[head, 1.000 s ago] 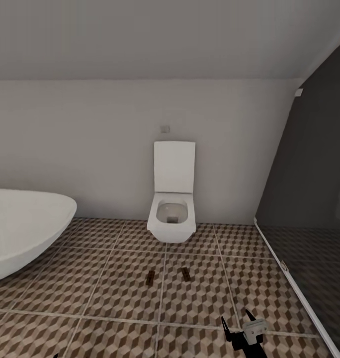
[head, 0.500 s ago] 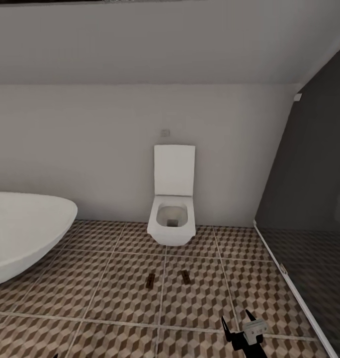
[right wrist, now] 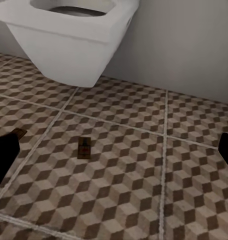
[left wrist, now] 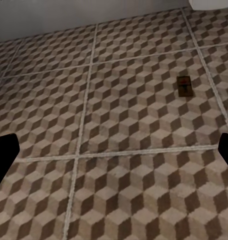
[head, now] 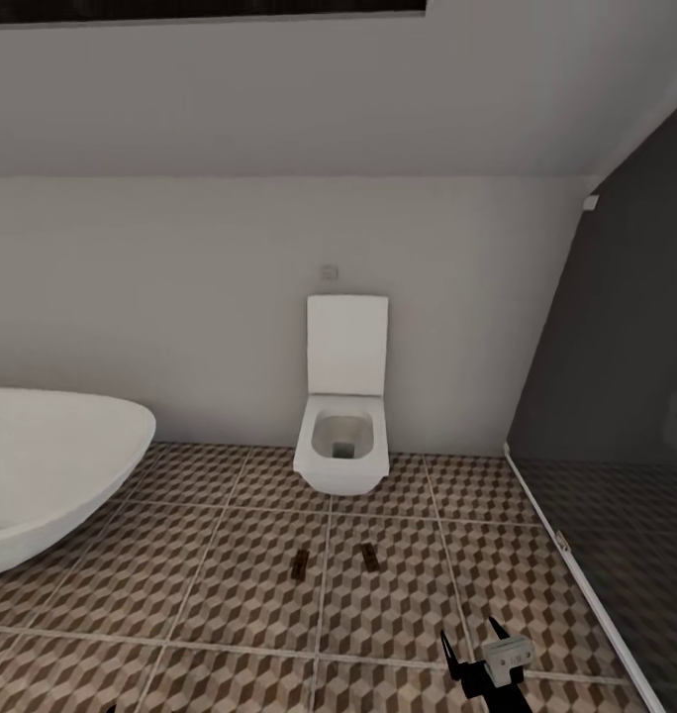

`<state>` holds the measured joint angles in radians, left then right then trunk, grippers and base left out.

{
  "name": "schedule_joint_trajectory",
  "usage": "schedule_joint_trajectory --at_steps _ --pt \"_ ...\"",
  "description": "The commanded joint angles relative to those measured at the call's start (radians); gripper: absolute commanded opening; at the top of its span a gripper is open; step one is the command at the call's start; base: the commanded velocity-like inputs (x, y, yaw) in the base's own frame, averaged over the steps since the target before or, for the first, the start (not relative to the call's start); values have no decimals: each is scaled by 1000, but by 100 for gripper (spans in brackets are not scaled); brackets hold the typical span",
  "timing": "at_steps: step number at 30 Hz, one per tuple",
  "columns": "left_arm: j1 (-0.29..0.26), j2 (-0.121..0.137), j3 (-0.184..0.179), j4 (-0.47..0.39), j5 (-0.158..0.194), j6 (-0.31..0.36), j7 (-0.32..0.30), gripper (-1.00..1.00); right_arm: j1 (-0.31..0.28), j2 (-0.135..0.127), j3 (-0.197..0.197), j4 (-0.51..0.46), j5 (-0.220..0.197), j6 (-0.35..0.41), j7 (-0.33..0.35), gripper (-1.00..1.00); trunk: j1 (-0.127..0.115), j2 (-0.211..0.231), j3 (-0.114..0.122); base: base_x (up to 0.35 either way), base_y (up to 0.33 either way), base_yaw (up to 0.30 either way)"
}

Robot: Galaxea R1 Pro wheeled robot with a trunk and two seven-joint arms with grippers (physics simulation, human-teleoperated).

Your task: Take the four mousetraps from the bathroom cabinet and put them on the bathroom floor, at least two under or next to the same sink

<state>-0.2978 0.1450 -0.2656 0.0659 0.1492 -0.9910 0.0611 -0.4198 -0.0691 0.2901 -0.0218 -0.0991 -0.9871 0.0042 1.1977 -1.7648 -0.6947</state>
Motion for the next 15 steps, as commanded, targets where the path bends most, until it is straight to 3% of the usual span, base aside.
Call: schedule_joint_trajectory --at_steps 1,10,15 --pt "-1 -1 -9 3 3 -5 6 100 0 0 9 0 -10 -2 0 100 -4 7 2 0 0 0" --pt "-1 -1 -9 3 3 -5 6 100 0 2 9 0 -10 -2 -1 100 -39 70 31 0 0 0" --pt "-1 -1 -9 3 3 -5 6 100 0 22 9 0 -10 -2 -2 100 -58 105 46 0 0 0"
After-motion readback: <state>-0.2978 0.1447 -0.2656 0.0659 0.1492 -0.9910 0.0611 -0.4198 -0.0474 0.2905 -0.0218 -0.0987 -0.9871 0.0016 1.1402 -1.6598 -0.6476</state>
